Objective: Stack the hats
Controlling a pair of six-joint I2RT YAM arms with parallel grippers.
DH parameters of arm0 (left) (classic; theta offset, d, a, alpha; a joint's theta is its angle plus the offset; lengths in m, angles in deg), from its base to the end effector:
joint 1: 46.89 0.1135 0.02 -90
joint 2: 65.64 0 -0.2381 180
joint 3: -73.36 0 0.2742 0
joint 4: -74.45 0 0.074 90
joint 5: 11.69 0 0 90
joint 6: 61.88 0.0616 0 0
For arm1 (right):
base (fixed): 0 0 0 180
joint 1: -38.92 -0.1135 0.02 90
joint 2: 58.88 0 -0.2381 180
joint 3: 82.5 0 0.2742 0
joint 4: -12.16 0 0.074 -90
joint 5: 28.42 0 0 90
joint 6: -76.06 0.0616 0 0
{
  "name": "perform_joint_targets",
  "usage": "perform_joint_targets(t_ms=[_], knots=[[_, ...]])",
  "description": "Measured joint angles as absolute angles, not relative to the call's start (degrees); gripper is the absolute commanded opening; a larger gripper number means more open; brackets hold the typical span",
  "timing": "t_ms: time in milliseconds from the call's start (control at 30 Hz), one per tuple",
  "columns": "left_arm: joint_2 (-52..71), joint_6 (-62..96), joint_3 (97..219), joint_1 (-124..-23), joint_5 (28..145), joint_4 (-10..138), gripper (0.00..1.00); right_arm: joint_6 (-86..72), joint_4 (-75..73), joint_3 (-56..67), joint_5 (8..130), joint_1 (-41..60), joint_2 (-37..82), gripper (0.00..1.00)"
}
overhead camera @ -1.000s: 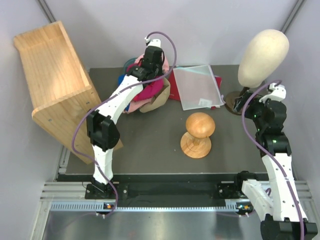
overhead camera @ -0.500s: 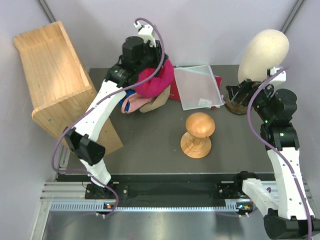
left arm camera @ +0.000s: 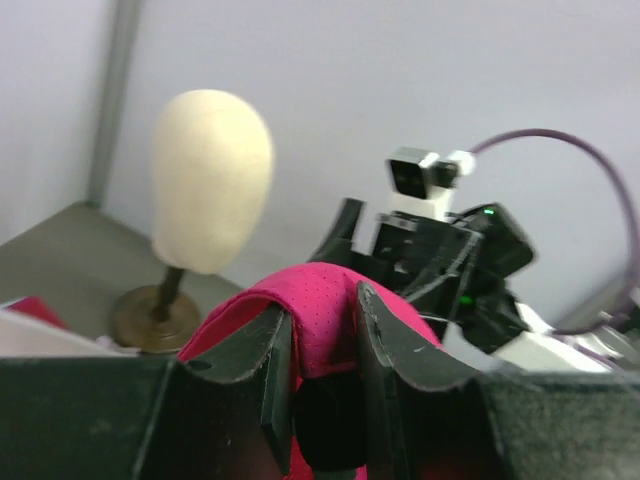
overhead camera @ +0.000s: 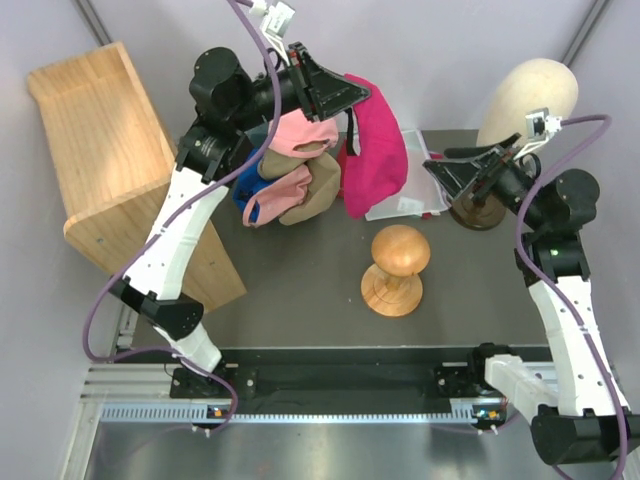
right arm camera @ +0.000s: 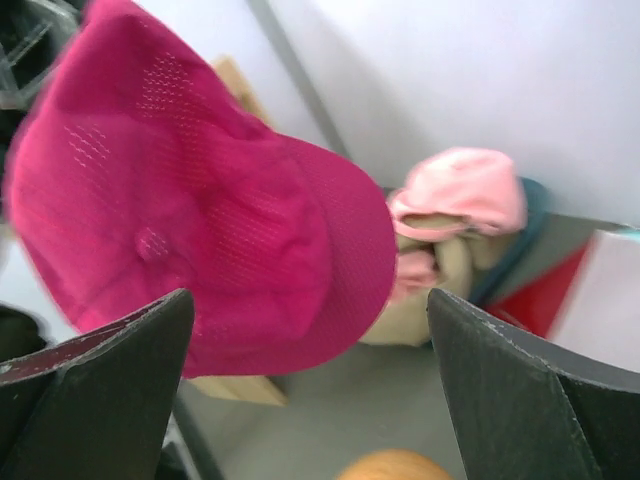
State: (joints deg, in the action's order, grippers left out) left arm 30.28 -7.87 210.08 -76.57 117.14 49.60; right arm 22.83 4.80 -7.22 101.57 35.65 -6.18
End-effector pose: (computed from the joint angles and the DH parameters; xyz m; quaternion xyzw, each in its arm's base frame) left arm 0.3018 -0.2165 0.5630 0.2337 0.5817 -0.5765 0.5241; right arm 0.2432 0.0535 0.4400 -0.0957 0.6247 0.4507 0.6304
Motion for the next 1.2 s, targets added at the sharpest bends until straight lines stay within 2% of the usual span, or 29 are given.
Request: perform_joint_targets(t_ms=[200,400,700,1200], knots=[[32.42,-19.50,212.68,-76.57,126.54,58.76,0.00,35.32,19.57,-12.51,107.08,35.65,-6.68,1.00],[34.52,-29.07,216.48,-76.85,129.64,67.33,0.00,45.76,32.16,-17.52,109.46,35.65,-5.76,1.00],[38.87,-36.02,224.79,-81.96,127.00,78.32,0.00,58.55,48.99,-20.82,108.34,35.15,-1.56,1.00],[40.42,-37.81,225.11,-85.96,120.16,85.58,0.00,71.73,70.22,-25.17,105.13,27.41,9.63,1.00]])
